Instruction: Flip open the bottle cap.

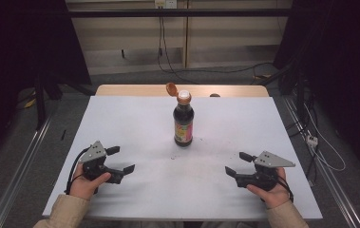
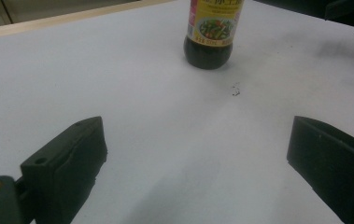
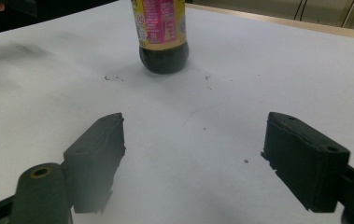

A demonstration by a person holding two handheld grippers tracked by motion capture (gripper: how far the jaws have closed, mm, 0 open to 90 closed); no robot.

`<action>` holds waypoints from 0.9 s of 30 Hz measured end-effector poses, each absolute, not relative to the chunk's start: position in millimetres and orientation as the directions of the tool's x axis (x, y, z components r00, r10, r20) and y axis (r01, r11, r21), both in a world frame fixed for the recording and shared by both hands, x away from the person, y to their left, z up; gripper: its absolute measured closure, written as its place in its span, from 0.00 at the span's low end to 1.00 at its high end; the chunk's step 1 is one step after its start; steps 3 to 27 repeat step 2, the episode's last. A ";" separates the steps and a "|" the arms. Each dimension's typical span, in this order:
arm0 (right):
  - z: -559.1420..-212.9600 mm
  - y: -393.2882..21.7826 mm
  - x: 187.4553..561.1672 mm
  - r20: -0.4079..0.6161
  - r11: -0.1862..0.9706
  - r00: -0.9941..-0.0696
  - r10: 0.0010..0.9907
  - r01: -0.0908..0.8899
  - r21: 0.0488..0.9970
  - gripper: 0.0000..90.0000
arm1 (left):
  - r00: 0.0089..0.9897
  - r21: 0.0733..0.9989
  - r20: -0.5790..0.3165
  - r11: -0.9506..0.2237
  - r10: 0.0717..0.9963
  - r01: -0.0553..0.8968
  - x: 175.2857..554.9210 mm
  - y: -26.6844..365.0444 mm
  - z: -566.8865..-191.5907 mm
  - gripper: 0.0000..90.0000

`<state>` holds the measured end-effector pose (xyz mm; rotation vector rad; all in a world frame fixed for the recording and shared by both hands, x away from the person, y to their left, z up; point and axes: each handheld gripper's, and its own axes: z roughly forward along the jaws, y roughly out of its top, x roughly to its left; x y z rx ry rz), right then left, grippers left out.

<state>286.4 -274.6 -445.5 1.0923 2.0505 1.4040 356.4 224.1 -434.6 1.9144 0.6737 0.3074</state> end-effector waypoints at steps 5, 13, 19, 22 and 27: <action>-445.9 -275.1 286.7 0.086 0.179 -0.598 0.797 0.370 0.911 0.23 | 0.810 0.898 -0.088 -0.305 0.580 0.317 356.4 224.1 -434.4 0.05; -445.9 -275.1 286.7 0.086 0.179 -0.598 0.797 0.370 0.911 0.23 | 0.810 0.898 -0.088 -0.305 0.580 0.317 356.4 224.1 -434.4 0.05; -445.9 -275.1 286.7 0.086 0.179 -0.598 0.797 0.370 0.911 0.23 | 0.810 0.898 -0.088 -0.305 0.580 0.317 356.4 224.1 -434.4 0.05; -445.9 -275.1 286.7 0.086 0.179 -0.598 0.797 0.370 0.911 0.23 | 0.810 0.898 -0.088 -0.305 0.580 0.317 356.4 224.1 -434.4 0.05; -445.9 -275.1 286.7 0.086 0.179 -0.598 0.797 0.370 0.911 0.23 | 0.810 0.898 -0.088 -0.305 0.580 0.317 356.4 224.1 -434.4 0.05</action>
